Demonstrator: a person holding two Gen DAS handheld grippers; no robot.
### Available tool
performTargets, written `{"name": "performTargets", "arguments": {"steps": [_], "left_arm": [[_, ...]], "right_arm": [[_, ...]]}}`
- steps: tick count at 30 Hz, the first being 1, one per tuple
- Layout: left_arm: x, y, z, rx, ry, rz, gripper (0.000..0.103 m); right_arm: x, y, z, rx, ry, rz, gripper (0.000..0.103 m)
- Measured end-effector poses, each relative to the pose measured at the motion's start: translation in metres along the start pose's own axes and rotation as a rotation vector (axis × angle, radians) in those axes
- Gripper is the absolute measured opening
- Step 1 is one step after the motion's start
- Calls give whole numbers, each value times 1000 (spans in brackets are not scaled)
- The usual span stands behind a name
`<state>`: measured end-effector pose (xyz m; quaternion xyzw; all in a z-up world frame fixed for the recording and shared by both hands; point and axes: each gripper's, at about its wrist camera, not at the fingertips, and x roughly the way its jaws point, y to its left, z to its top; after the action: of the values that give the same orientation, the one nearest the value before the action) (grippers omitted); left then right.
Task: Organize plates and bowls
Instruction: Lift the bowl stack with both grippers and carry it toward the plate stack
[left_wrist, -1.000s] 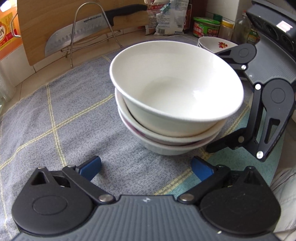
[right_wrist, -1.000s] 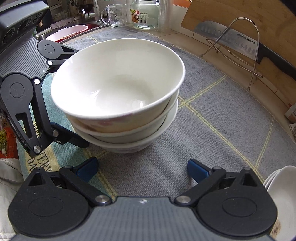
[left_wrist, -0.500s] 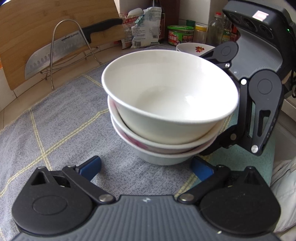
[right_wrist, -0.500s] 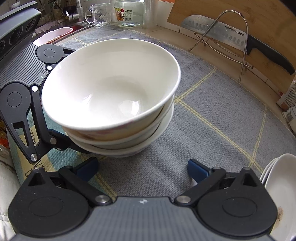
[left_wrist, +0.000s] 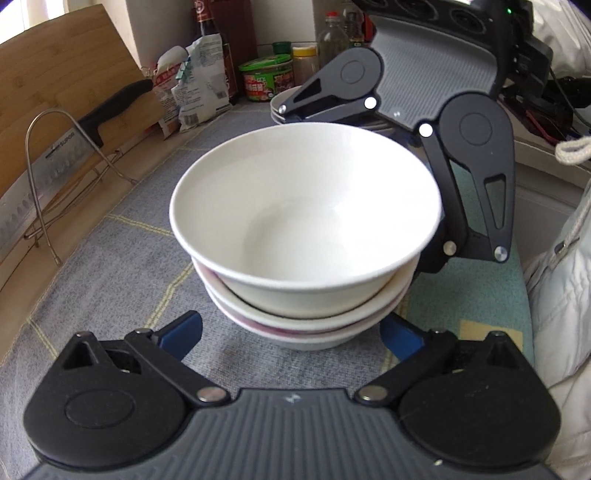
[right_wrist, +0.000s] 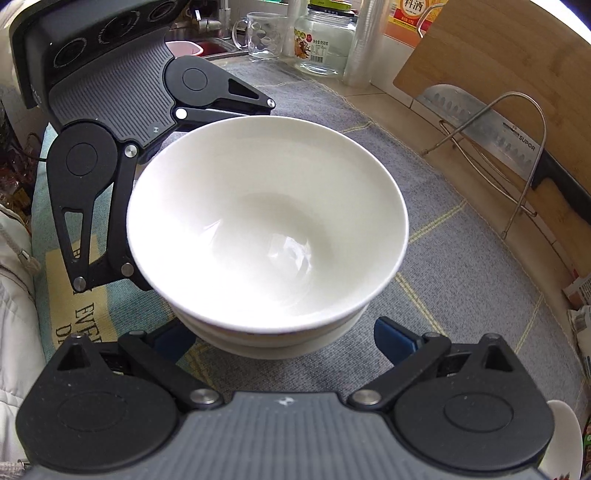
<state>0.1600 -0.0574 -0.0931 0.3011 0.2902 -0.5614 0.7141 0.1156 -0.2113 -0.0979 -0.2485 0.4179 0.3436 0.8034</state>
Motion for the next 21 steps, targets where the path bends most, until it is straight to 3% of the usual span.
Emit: {"name": "performTargets", "arguments": {"steps": [4, 10, 21], "left_arm": [[0, 9, 2, 11, 0, -65, 93], [0, 12, 0, 31, -3, -114, 87], [-1, 11, 3, 63, -8, -121, 83]], "right_arm": [[0, -1, 4, -23, -4, 34, 102], [-3, -2, 5, -28, -6, 73, 93], [-7, -1, 4, -1, -8, 81, 91]]}}
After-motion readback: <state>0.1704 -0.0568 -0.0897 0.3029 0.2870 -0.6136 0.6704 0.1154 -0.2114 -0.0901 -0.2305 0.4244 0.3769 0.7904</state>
